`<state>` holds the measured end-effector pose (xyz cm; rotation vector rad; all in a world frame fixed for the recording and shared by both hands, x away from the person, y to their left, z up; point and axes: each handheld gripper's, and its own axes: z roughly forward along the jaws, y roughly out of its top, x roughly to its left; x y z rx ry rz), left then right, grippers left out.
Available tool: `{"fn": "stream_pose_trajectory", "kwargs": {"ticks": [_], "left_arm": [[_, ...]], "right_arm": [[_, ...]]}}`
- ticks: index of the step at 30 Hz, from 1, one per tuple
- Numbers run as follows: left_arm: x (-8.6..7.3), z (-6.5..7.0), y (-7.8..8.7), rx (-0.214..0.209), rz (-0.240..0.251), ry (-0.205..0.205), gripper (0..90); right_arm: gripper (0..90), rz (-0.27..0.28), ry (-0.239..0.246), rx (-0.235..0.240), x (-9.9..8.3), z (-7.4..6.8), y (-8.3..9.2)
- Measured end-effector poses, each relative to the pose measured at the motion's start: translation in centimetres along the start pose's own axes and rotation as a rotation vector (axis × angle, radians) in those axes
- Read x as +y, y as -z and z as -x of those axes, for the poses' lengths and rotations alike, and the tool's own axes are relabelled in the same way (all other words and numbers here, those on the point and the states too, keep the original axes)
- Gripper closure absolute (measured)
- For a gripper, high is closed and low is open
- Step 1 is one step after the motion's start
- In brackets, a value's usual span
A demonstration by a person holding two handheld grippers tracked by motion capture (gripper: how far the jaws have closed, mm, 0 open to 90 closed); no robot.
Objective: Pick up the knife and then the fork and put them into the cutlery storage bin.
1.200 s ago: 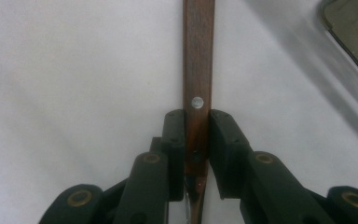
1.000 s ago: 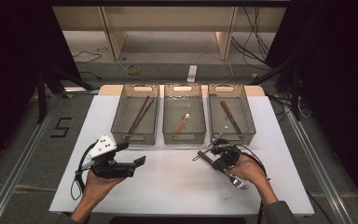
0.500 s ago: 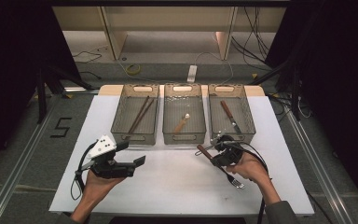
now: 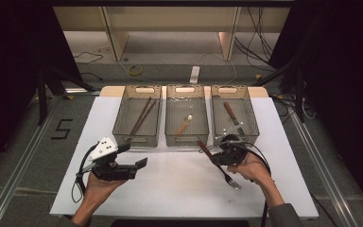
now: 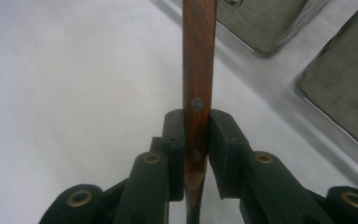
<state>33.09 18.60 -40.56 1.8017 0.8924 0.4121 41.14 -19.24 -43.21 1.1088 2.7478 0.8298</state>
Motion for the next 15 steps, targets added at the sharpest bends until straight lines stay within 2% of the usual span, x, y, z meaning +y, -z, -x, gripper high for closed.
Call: {"fn": "stream_pose_trajectory", "kwargs": {"ticks": [15], "left_arm": [[0.0, 0.0, 0.1, 0.002, 0.002, -0.003, 15.6]], "right_arm": [[77.4, 0.048, 0.0, 0.003, 0.4, 0.2, 1.1]]}}
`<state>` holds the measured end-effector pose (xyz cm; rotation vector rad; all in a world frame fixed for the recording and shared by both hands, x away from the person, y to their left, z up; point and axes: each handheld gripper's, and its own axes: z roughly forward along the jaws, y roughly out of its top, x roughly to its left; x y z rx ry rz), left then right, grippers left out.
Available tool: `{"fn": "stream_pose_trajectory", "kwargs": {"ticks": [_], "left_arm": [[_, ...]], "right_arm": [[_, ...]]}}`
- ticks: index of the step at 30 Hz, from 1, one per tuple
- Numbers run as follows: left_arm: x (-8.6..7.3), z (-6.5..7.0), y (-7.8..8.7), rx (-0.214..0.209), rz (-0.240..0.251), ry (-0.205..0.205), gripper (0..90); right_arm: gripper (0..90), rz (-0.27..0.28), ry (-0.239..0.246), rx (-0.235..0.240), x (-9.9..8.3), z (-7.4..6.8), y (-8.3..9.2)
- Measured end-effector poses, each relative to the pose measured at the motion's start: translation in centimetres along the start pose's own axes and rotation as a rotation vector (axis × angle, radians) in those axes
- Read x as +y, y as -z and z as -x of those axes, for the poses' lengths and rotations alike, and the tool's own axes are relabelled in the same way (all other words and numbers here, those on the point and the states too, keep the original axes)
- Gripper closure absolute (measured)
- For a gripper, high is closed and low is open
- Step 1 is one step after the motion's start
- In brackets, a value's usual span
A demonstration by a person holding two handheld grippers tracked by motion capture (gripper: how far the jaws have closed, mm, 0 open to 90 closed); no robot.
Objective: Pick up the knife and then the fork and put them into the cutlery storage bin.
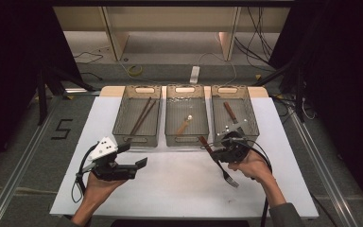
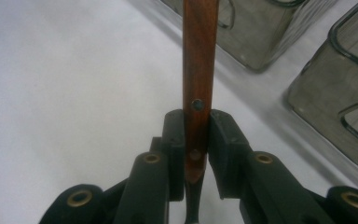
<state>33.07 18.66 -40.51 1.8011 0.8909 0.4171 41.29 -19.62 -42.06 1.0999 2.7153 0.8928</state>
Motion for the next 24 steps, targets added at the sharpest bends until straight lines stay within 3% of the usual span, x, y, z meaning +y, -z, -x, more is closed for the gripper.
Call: {"fn": "stream_pose_trajectory", "kwargs": {"ticks": [12, 20, 24], "left_arm": [[0.0, 0.0, 0.0, 0.002, 0.0, 0.0, 15.6], [-0.1, 0.2, -0.6, -0.019, -0.019, 0.01, 15.6], [-0.1, 0.3, -0.8, -0.022, -0.024, 0.009, 15.6]], "right_arm": [[77.3, -0.023, 0.028, -0.023, 0.3, -0.5, -0.6], [77.3, -0.018, 0.051, -0.029, 0.2, -1.0, -0.4], [77.3, -0.048, 0.063, -0.057, 0.3, -1.2, -0.7]]}}
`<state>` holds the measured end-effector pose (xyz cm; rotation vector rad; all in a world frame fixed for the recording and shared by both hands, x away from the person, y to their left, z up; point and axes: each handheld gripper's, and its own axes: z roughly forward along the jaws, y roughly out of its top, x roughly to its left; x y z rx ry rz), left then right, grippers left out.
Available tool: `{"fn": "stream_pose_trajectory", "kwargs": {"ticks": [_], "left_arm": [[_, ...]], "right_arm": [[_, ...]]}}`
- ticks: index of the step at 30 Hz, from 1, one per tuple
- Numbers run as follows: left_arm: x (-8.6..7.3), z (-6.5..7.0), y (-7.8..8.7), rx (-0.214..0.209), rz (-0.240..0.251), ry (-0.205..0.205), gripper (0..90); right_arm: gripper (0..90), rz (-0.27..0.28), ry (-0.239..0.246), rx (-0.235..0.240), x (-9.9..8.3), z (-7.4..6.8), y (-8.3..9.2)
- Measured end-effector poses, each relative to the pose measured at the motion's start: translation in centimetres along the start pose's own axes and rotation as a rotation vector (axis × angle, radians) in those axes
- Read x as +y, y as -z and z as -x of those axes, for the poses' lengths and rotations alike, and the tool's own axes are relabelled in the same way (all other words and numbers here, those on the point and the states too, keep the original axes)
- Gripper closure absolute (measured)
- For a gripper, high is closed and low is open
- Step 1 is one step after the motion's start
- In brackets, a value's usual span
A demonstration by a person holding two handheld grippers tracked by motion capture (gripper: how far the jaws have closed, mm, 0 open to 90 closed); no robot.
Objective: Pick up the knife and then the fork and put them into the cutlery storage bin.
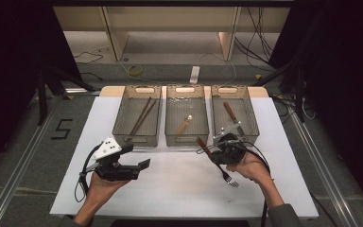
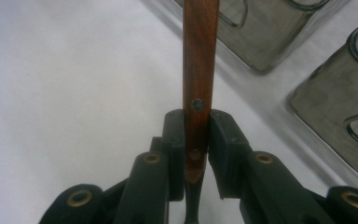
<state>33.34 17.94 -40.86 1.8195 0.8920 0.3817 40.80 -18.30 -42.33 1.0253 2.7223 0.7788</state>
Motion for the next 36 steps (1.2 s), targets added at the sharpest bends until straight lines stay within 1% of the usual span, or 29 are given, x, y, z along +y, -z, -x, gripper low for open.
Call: {"fn": "stream_pose_trajectory", "kwargs": {"ticks": [2, 5, 10, 14, 18, 20, 24, 25, 29, 32, 34, 35, 36], "left_arm": [[0.0, 0.0, 0.0, 0.001, 0.0, 0.002, 15.6], [0.0, 0.0, 0.1, 0.002, 0.003, 0.0, 15.6], [0.0, -0.1, 0.2, 0.001, 0.004, -0.001, 15.6], [0.0, 0.0, 0.3, 0.001, 0.008, -0.002, 15.6], [0.0, -0.1, 0.3, 0.001, 0.009, -0.001, 15.6], [0.0, 0.0, 0.3, 0.002, 0.008, -0.002, 15.6], [0.0, 0.0, 0.3, 0.001, 0.009, -0.001, 15.6], [0.0, 0.0, 0.3, 0.001, 0.009, -0.003, 15.6], [0.0, 0.0, 0.2, 0.001, 0.007, -0.003, 15.6], [0.0, 0.0, 0.3, 0.002, 0.008, -0.003, 15.6], [0.1, 0.0, 0.3, 0.002, 0.008, -0.003, 15.6], [0.1, 0.0, 0.3, 0.002, 0.011, 0.001, 15.6], [0.0, 0.0, 0.4, 0.002, 0.011, 0.001, 15.6]], "right_arm": [[77.3, -0.034, 0.008, -0.004, 0.2, -0.2, -0.5], [77.3, -0.125, 0.023, -0.037, 0.3, -0.5, -1.7], [77.3, -0.225, 0.044, -0.058, 0.2, -0.8, -2.9], [77.2, -0.279, 0.055, -0.066, 0.0, -0.7, -3.9], [77.0, -0.28, 0.054, -0.065, 0.0, -0.7, -3.9], [76.9, -0.287, 0.048, -0.066, 0.1, -0.7, -3.9], [76.4, -0.304, 0.057, -0.084, 0.3, -1.0, -4.1], [76.2, -0.31, 0.062, -0.084, 0.4, -1.0, -4.2], [76.1, -0.316, 0.056, -0.084, 0.5, -1.0, -4.3], [76.9, -0.316, 0.064, -0.095, 0.5, -1.2, -4.3], [77.2, -0.322, 0.079, -0.102, 0.5, -1.3, -4.3], [77.3, -0.33, 0.099, -0.113, 0.6, -1.5, -4.3], [77.3, -0.331, 0.103, -0.115, 0.6, -1.5, -4.2]]}}
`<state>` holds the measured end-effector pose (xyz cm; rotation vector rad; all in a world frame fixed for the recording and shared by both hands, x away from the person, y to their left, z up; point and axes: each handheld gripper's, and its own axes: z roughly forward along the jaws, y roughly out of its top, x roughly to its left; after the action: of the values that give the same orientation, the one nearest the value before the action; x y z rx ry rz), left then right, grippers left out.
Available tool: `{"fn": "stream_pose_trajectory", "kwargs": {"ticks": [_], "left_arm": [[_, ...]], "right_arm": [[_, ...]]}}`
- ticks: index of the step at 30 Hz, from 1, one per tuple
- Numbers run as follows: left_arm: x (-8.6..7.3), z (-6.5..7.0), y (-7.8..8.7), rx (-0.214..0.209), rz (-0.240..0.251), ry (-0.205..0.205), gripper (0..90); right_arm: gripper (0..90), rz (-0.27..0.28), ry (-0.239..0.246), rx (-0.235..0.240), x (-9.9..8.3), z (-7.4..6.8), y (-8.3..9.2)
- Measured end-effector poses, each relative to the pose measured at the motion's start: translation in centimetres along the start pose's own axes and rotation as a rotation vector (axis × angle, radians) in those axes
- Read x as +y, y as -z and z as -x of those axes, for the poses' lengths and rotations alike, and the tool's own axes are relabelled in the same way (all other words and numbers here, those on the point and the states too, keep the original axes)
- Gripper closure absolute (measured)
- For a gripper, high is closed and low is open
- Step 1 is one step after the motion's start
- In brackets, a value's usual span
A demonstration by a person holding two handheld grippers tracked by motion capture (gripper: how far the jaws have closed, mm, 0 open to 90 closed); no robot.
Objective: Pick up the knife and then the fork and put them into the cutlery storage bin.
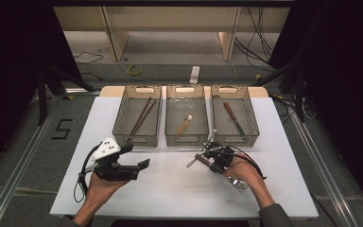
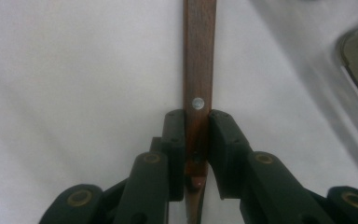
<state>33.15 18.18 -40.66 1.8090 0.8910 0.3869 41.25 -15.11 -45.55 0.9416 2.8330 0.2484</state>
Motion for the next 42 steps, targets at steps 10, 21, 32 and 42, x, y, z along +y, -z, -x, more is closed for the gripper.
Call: {"fn": "stream_pose_trajectory", "kwargs": {"ticks": [10, 21, 32, 42], "left_arm": [[0.0, 0.0, 0.1, 0.002, 0.003, -0.001, 15.6], [0.0, -0.2, 0.2, 0.005, 0.004, 0.001, 15.6], [0.0, -0.3, 0.3, 0.01, 0.013, 0.007, 15.6], [0.0, -0.3, 0.4, 0.008, 0.015, 0.004, 15.6]], "right_arm": [[77.6, 0.095, -0.033, 0.028, -0.4, 0.6, 2.7], [77.6, 0.285, -0.114, 0.058, -1.3, 3.1, 6.8], [77.4, 0.414, -0.225, 0.001, -1.0, 7.6, 10.6], [77.4, 0.433, -0.285, -0.063, 0.5, 10.8, 12.2]]}}
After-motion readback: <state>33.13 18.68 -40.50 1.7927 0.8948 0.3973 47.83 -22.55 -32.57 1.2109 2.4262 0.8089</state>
